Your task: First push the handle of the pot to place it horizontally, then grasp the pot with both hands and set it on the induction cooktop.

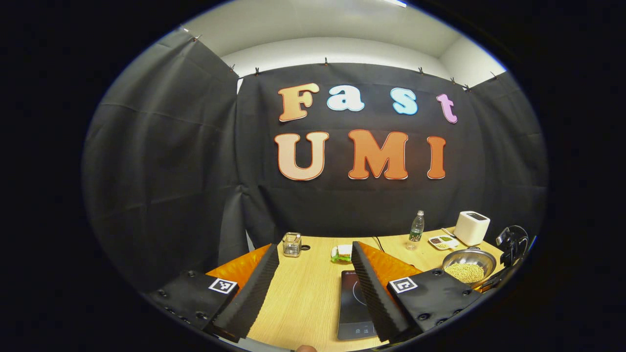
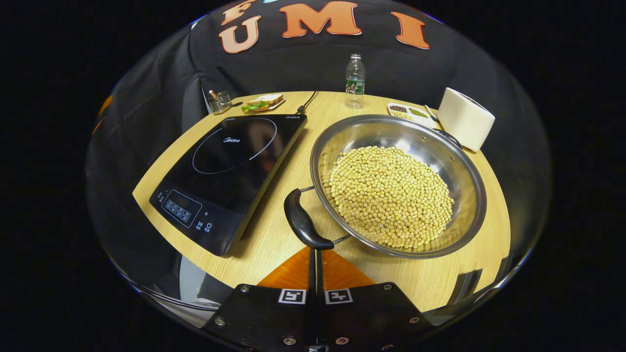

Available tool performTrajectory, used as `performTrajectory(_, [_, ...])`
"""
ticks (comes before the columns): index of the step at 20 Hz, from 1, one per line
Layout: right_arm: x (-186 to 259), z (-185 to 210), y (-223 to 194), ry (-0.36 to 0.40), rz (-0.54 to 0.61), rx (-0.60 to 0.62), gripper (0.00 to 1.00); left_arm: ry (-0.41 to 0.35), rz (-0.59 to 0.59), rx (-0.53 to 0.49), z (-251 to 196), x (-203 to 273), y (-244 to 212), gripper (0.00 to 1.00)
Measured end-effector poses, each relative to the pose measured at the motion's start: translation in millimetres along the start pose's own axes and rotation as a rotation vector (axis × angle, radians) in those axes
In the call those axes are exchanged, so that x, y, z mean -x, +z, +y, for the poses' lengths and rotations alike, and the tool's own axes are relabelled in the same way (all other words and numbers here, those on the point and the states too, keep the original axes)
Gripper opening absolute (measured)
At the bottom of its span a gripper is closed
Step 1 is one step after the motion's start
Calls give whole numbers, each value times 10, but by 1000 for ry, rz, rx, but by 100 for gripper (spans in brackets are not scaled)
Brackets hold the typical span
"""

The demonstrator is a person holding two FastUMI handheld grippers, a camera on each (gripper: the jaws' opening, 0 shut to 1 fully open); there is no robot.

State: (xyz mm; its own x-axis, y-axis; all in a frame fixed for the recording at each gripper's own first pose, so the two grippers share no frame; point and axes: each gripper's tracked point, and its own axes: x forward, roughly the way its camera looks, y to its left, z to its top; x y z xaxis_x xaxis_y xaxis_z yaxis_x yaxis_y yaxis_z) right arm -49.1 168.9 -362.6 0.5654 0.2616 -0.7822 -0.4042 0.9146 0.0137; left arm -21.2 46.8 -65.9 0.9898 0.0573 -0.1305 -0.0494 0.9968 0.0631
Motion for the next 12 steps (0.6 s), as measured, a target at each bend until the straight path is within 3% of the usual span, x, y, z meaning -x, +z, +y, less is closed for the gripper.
performTrajectory(12, [-141, 217, 221, 28, -14, -20, 0, -7, -2, 19, 69, 4, 30, 97])
